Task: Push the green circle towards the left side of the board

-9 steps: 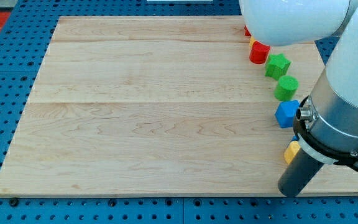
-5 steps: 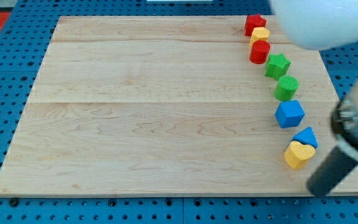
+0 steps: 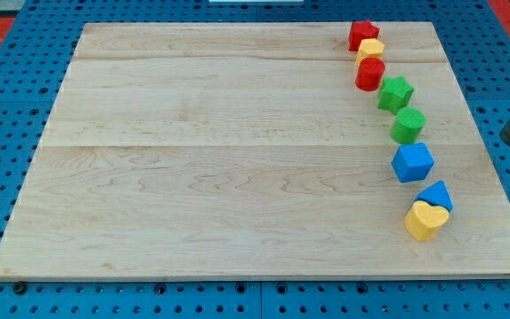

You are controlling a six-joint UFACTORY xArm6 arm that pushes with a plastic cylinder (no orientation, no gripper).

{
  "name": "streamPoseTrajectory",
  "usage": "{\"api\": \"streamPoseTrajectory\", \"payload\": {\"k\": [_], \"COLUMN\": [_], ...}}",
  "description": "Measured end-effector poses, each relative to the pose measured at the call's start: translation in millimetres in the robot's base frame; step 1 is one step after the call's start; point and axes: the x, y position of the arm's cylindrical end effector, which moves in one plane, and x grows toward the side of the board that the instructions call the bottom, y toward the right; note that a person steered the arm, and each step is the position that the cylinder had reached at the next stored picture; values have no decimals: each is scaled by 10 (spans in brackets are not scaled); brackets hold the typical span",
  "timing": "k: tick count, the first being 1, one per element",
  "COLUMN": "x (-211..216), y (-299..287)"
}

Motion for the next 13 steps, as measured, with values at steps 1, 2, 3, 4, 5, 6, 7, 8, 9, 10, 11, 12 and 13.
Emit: {"api": "streamPoseTrajectory", "payload": {"k": [1,2,3,4,5,6,7,8,9,10,11,12,13], "x": [0,-95,-139,-279,-271,-231,-229,-229,-229,-229,-229,-172,28], "y": [-36,-36,-86,-289,-919,-1387,-1387,-1560,-1842,-1893,-2304,-3191,-4297]}}
